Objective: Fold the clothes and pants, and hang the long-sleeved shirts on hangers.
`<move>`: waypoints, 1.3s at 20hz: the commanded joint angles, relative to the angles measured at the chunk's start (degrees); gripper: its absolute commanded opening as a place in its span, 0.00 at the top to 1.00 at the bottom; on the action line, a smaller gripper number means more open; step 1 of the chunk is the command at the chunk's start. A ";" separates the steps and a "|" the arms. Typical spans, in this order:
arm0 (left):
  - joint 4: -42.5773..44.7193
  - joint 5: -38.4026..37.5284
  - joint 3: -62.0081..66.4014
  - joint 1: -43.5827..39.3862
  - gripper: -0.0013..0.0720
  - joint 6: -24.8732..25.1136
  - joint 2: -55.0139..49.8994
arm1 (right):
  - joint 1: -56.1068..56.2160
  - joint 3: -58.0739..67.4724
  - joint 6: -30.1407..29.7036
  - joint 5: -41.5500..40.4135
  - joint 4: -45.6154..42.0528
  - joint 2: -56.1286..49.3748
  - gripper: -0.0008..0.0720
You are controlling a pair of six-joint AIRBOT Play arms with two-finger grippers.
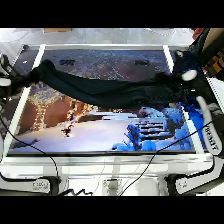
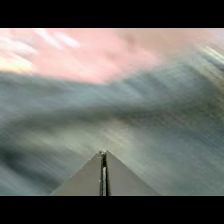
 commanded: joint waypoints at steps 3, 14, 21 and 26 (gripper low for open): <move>-0.63 -10.88 3.02 -0.50 0.93 0.33 10.43 | 19.26 5.64 11.41 -17.35 0.74 -4.28 0.94; -0.61 -16.20 2.99 -3.93 0.93 -0.66 18.47 | 37.44 30.47 21.99 -0.13 0.92 -26.58 0.94; -0.59 -16.24 2.86 -8.11 0.93 -0.63 14.71 | 42.93 30.40 21.31 2.45 -1.64 -27.30 0.94; -0.61 -16.24 2.86 -13.94 0.93 -0.35 8.94 | 35.74 30.40 21.35 7.56 -14.01 -24.98 0.94</move>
